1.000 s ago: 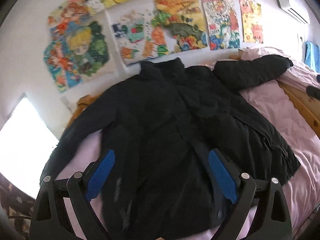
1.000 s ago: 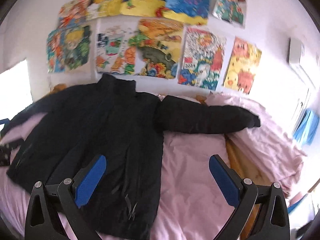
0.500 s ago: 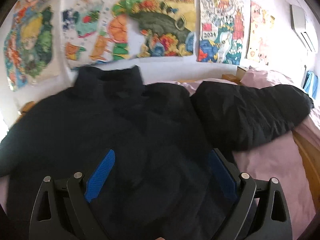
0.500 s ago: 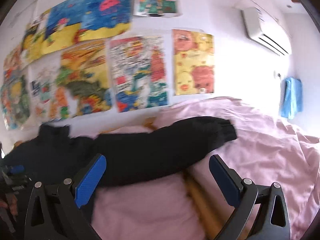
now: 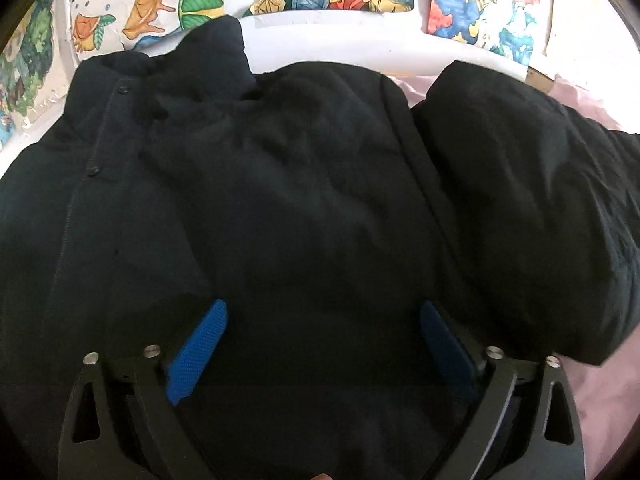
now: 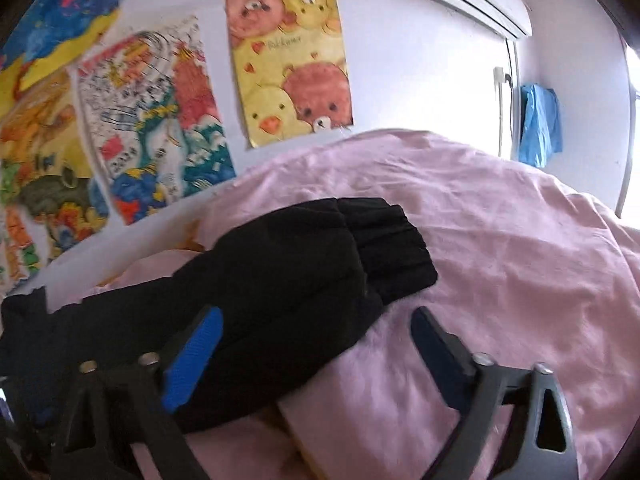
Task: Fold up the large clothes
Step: 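Grasp the jacket sleeve cuff with the right tool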
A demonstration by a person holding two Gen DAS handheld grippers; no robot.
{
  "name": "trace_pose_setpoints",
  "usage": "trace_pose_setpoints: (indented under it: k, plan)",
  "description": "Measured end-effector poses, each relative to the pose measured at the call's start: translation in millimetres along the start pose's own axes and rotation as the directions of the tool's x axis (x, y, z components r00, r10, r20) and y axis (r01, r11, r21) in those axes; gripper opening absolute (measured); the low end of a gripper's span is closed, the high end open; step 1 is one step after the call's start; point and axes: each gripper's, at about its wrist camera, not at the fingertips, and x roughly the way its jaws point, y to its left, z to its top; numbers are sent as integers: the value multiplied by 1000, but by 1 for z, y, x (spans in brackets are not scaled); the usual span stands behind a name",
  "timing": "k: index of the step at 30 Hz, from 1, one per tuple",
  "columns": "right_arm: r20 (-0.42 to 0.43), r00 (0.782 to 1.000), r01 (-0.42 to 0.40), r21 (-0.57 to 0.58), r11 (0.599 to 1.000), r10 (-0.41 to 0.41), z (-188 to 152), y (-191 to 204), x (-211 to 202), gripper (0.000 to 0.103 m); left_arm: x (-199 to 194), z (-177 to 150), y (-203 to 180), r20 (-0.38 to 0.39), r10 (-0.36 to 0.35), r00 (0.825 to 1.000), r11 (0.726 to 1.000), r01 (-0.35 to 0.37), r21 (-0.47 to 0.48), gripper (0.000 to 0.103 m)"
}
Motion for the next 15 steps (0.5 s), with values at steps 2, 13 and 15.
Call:
trace_pose_setpoints:
  k: [2, 13, 15]
  plan:
    - [-12, 1000, 11, 12, 1000, -11, 2, 0, 10, 80, 6, -3, 3, 3, 5, 1000, 1000, -5, -1, 102]
    - [112, 992, -71, 38, 997, 67, -6, 12, -8, 14, 5, -24, 28, 11, -14, 1000, 1000, 14, -4, 102]
    - [173, 979, -113, 17, 993, 108, -5, 24, -28, 14, -4, -26, 42, 10, -63, 998, 998, 63, -32, 102]
